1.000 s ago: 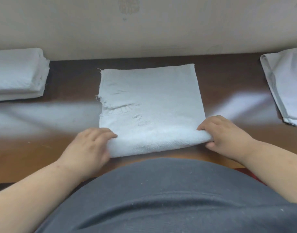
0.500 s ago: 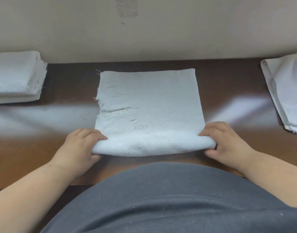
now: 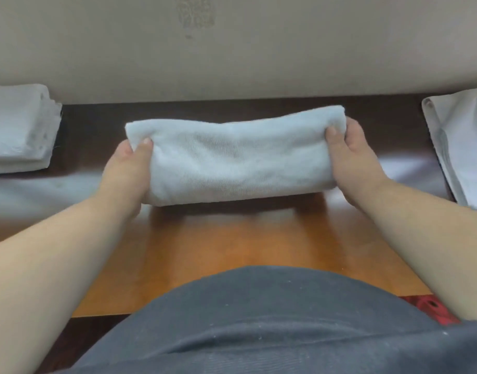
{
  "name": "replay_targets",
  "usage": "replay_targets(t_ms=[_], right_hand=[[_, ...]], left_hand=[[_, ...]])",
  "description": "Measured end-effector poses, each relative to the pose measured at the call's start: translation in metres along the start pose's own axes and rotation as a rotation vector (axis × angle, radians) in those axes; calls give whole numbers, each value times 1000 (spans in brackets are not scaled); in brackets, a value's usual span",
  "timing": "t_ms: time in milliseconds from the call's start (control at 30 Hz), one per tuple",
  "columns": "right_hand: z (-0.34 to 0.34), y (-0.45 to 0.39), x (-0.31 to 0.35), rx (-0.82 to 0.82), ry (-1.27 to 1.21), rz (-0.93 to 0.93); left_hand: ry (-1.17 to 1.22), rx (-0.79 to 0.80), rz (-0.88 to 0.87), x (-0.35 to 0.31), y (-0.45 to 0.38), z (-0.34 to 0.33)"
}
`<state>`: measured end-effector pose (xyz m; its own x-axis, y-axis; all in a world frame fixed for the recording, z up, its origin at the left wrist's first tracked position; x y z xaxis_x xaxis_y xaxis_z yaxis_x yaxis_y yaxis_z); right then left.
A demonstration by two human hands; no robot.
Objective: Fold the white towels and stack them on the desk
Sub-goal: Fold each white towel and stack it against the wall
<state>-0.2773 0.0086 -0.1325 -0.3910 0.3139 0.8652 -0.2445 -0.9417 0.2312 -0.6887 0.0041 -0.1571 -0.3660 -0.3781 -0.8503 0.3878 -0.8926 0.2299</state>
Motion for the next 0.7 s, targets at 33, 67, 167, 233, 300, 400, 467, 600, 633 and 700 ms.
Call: replay_targets(t_ms=[33,67,167,233,300,400,467,600,633,700], right_hand=[[-5,-13,-2,-5,8,-30],[-9,-25,-4,-12,36,-55],[-23,-56,-11,-5,160,-122],[-28,-69,-18,-14,240,-189],[-30,-73,-24,-44,275,-249],[-31,-73,-27,-75,329,-297],[-31,-72,-26,-83,342,-301],[-27,-66,-26,-117,309,-255],[-25,-64,-27,-124,288,-240],[-23,-61,-27,-126,269,-233]], left_hand=[[-37,-3,11,0,-10,-4],[-77,1,14,0,-19,-8],[-253,22,55,3,-40,-18],[-349,28,89,4,-47,-24],[-398,26,113,5,-50,-27],[-376,13,159,4,-49,-28],[-300,-13,147,1,-47,-27],[-107,62,36,-4,-30,-28],[-79,82,19,0,-26,-29],[-118,98,-7,8,-25,-28]])
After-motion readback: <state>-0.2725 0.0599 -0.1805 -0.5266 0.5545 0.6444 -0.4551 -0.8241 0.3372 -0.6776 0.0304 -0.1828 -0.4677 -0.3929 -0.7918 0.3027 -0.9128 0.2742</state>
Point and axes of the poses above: each hand's wrist, its own y-axis away from the middle knuckle, its own z-axis out of the back of the hand, x = y × z, the point moved 8 cm from there along -y, towards the middle knuckle, and after that the axes turned 6 degrees about -z, right-handed, at the moved point
